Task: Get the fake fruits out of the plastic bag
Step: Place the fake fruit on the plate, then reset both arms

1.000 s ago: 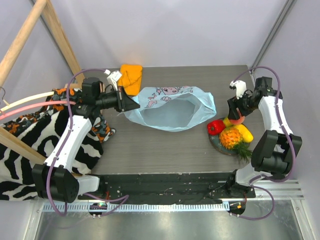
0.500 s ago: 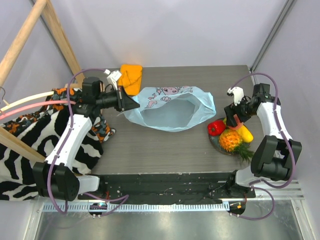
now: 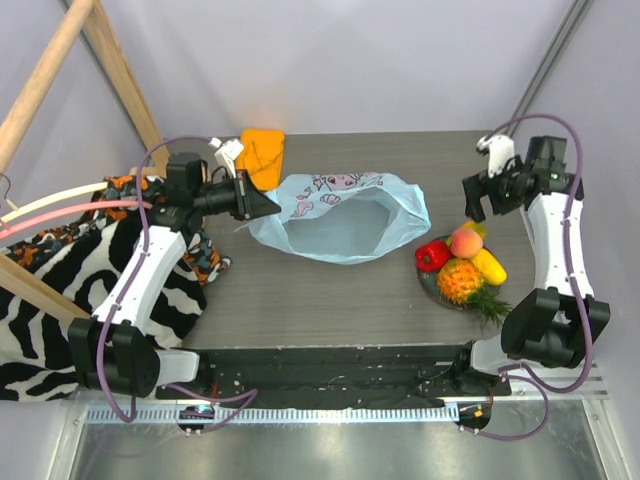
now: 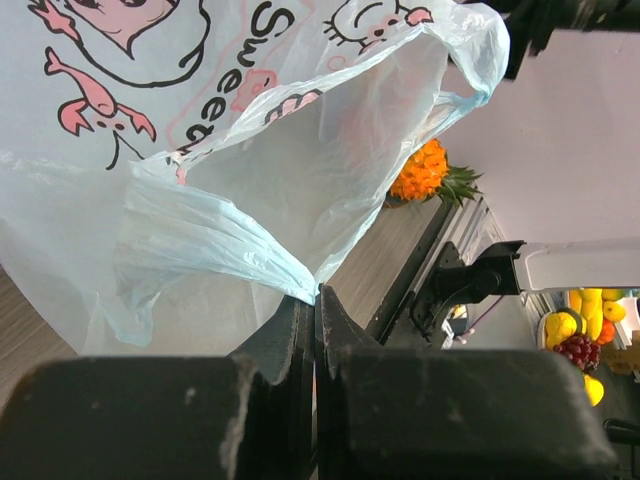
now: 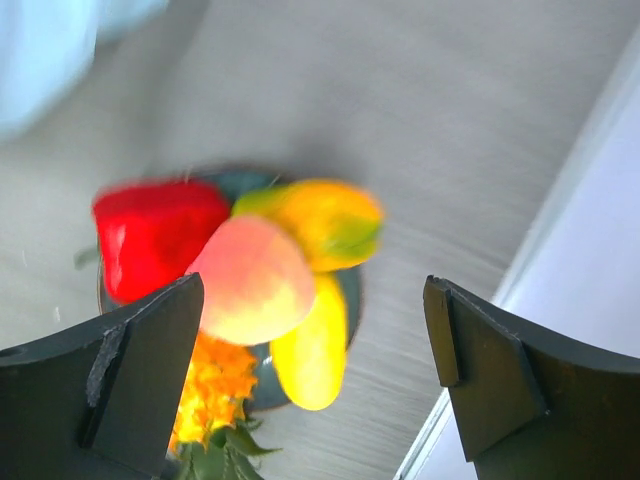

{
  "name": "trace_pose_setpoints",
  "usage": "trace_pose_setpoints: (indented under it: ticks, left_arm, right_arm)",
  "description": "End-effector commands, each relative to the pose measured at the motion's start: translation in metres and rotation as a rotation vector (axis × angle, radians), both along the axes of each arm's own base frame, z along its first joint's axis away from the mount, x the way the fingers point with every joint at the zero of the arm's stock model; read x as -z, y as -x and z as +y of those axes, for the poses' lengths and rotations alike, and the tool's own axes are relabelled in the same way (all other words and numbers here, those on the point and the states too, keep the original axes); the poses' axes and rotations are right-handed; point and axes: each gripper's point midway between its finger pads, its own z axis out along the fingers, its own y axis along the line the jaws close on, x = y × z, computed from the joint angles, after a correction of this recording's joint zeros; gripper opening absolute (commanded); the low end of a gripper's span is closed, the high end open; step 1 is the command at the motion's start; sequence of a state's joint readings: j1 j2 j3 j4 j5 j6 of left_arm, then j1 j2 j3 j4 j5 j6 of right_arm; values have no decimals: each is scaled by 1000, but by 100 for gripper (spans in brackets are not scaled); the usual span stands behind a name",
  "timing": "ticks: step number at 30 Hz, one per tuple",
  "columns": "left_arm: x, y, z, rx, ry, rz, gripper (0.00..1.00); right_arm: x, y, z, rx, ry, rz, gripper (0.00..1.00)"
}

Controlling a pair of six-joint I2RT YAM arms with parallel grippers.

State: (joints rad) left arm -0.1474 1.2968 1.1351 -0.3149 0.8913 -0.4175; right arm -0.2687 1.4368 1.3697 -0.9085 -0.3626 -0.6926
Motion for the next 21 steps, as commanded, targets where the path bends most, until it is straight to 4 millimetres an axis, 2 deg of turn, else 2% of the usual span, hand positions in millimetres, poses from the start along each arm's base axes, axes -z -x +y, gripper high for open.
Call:
trace_pose_setpoints:
  ticks: [1, 2, 3, 4, 6, 7, 9, 11, 12, 13, 15, 17, 21]
  left_arm:
    - [-18, -10, -1, 2, 35, -59, 0]
    - [-20, -12, -2, 0, 37, -61, 2]
    - [-26, -15, -2, -6, 37, -76, 10]
    - [-30, -17, -2, -9, 38, -82, 36]
    - [-37, -22, -1, -16, 27, -108, 55]
    - [-49, -24, 0, -20, 21, -138, 99]
    - [-58, -29, 1, -14, -3, -188, 100]
    - [-76, -35, 2, -11, -18, -242, 100]
    - [-81, -38, 2, -5, -37, -281, 100]
    - [-96, -41, 3, -8, -47, -319, 100]
    - [-98, -49, 6, -15, -83, -353, 100]
    - [-112, -57, 10, -43, -110, -402, 100]
    - [-117, -64, 15, -58, -154, -443, 100]
  right_arm:
    - [-91, -36, -11, 226, -77, -260, 100]
    - [-107, -47, -10, 290, -146, -317, 100]
    - [-126, -54, -10, 327, -175, -368, 100]
    - [-138, -59, -10, 350, -201, -401, 100]
    - [-168, -69, -15, 414, -246, -489, 100]
    - [-177, -72, -17, 437, -252, -517, 100]
    - [-199, -80, -22, 490, -266, -580, 100]
    - [-209, -85, -33, 558, -242, -616, 100]
    - [-212, -88, -38, 581, -234, -629, 100]
    - [-213, -88, -47, 626, -214, -639, 100]
    - [-215, -89, -50, 654, -210, -649, 100]
    - [-215, -87, -48, 665, -232, -649, 100]
    - [-223, -77, -41, 652, -261, -667, 100]
